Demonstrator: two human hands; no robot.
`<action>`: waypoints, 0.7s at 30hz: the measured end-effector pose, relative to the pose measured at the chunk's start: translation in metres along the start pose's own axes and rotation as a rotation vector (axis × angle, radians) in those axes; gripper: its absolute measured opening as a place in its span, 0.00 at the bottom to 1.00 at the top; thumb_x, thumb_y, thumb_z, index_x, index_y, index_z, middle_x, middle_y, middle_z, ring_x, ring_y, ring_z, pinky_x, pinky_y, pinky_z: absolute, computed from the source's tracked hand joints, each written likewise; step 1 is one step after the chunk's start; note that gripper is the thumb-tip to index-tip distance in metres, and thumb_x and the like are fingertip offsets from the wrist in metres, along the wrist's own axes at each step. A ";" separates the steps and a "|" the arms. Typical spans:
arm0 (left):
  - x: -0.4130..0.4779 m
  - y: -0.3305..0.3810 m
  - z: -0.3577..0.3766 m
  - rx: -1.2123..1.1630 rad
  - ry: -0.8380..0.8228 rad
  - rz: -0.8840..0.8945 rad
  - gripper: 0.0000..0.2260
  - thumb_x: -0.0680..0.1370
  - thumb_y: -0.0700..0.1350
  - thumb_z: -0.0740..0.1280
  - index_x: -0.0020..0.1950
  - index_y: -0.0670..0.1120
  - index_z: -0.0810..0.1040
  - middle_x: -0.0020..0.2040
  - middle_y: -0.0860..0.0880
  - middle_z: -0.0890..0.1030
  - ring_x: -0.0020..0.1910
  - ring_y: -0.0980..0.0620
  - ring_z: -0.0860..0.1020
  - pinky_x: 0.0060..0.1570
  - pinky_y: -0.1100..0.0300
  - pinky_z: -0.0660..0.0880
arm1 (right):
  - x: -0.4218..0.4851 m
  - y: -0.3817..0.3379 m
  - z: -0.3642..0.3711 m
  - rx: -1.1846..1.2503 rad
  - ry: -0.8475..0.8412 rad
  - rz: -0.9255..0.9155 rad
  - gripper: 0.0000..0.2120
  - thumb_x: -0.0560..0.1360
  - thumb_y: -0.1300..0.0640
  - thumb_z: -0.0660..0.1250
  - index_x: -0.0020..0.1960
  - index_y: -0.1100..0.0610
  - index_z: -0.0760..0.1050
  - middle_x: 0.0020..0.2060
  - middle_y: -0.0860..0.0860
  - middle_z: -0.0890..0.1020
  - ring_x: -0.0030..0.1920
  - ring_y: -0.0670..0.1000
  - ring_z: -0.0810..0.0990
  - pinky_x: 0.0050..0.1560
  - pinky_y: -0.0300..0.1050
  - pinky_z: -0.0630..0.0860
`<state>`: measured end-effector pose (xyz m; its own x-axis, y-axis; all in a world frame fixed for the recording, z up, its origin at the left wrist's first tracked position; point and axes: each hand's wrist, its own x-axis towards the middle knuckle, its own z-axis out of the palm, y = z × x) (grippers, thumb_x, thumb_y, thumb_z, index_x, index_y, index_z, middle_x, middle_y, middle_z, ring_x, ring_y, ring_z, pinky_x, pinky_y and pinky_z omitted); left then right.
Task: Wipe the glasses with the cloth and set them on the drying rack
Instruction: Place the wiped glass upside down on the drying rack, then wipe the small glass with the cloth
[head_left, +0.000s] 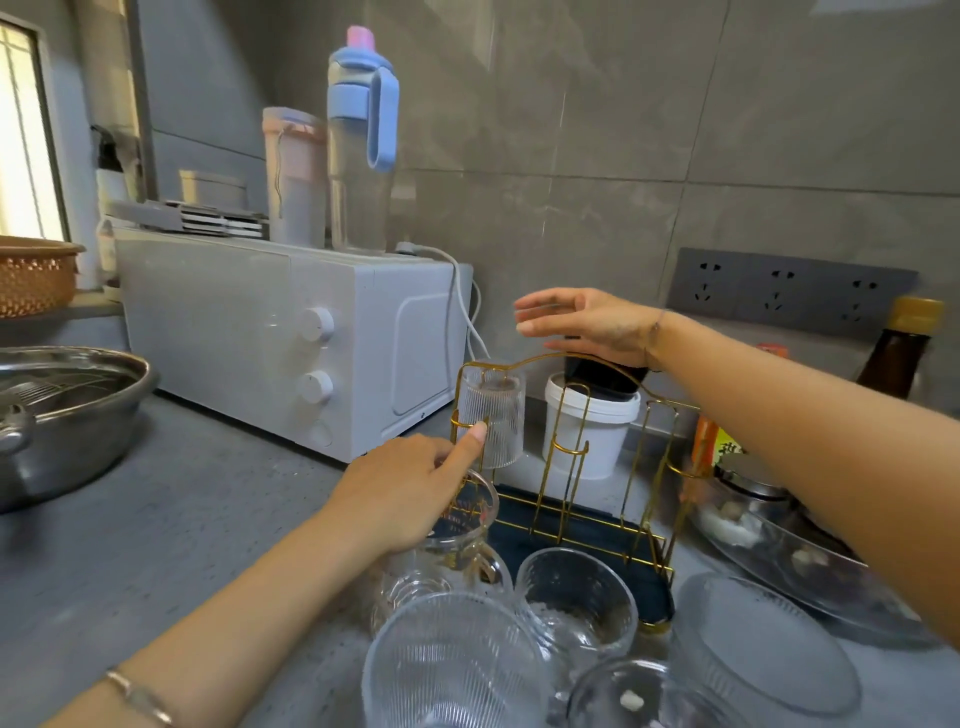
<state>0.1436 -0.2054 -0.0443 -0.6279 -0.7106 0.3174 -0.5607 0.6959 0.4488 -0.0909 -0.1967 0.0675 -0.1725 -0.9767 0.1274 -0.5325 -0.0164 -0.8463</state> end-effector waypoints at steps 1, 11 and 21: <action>-0.002 0.002 -0.002 -0.016 0.034 0.006 0.34 0.77 0.66 0.43 0.53 0.45 0.80 0.49 0.47 0.83 0.49 0.51 0.79 0.46 0.62 0.72 | -0.010 -0.006 0.000 -0.017 0.009 -0.011 0.19 0.71 0.61 0.72 0.62 0.53 0.75 0.60 0.50 0.78 0.63 0.47 0.75 0.67 0.46 0.70; -0.068 0.055 -0.019 -0.172 0.332 0.207 0.13 0.80 0.59 0.54 0.49 0.55 0.76 0.48 0.59 0.77 0.50 0.59 0.72 0.49 0.63 0.67 | -0.150 -0.044 0.011 -0.058 -0.031 -0.138 0.17 0.72 0.62 0.70 0.61 0.57 0.76 0.58 0.48 0.81 0.59 0.45 0.79 0.61 0.37 0.74; -0.168 0.099 0.000 -0.295 0.130 0.307 0.18 0.76 0.62 0.62 0.63 0.58 0.72 0.60 0.64 0.74 0.59 0.67 0.70 0.59 0.71 0.67 | -0.278 -0.011 0.044 0.042 -0.034 0.004 0.22 0.66 0.54 0.72 0.60 0.56 0.76 0.57 0.47 0.82 0.58 0.44 0.80 0.60 0.39 0.75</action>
<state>0.1937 -0.0174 -0.0529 -0.6572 -0.4963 0.5672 -0.1694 0.8306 0.5306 -0.0009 0.0653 0.0185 -0.1460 -0.9835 0.1070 -0.4965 -0.0208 -0.8678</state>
